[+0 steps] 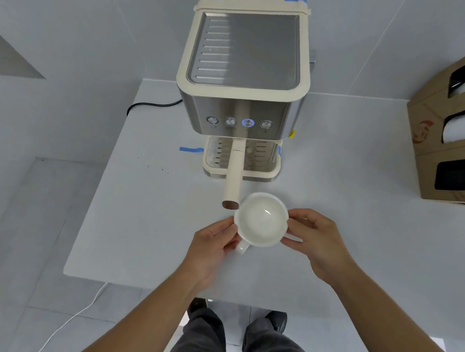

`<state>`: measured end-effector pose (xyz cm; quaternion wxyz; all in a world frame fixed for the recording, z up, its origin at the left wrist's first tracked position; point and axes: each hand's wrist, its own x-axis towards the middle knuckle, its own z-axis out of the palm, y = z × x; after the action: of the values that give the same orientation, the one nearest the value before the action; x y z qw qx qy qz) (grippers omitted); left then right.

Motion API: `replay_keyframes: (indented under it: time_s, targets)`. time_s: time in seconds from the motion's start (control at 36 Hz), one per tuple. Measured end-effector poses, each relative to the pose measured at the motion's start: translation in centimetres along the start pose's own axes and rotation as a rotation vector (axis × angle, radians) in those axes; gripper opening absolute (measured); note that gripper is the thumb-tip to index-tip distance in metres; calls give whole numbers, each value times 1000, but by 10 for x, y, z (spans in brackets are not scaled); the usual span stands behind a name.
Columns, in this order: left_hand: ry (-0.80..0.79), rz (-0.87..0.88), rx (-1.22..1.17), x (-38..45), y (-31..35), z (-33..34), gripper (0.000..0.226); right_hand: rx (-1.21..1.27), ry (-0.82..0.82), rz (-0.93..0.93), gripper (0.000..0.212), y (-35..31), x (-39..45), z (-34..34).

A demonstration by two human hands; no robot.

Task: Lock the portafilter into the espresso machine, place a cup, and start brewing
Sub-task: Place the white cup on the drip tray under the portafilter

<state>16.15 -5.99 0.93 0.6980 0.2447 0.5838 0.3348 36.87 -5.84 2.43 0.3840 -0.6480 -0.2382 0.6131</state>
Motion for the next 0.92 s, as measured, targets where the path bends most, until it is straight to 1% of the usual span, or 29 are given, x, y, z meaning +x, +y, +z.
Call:
replay_keyframes:
  time_s: [0.06, 0.22, 0.25, 0.31, 0.33, 0.44, 0.53, 0.81, 0.92]
  targets:
    - [-18, 22, -9, 3, 3, -3, 19, 11, -14, -8, 13, -4, 4, 4]
    - [4, 111, 1, 12, 12, -12, 13, 37, -47, -18, 14, -14, 16, 19]
    - [17, 116, -7, 13, 15, -12, 17, 46, -49, -20, 14, -16, 18, 21]
    - [33, 122, -19, 17, 21, -14, 39, 66, -55, -21, 16, -19, 22, 26]
    - [34, 124, -17, 19, 24, -15, 44, 77, -59, -20, 17, -21, 24, 29]
    - [80, 133, -25, 28, 34, -21, 27, 124, -76, -19, 20, -29, 29, 40]
    - [118, 146, -19, 35, 40, -25, 25, 158, -84, -22, 20, -34, 30, 47]
    - [127, 220, 19, 52, 59, -28, 26, 267, -113, -60, 23, -46, 34, 64]
    - [132, 226, 54, 57, 67, -27, 19, 313, -86, -62, 23, -46, 37, 67]
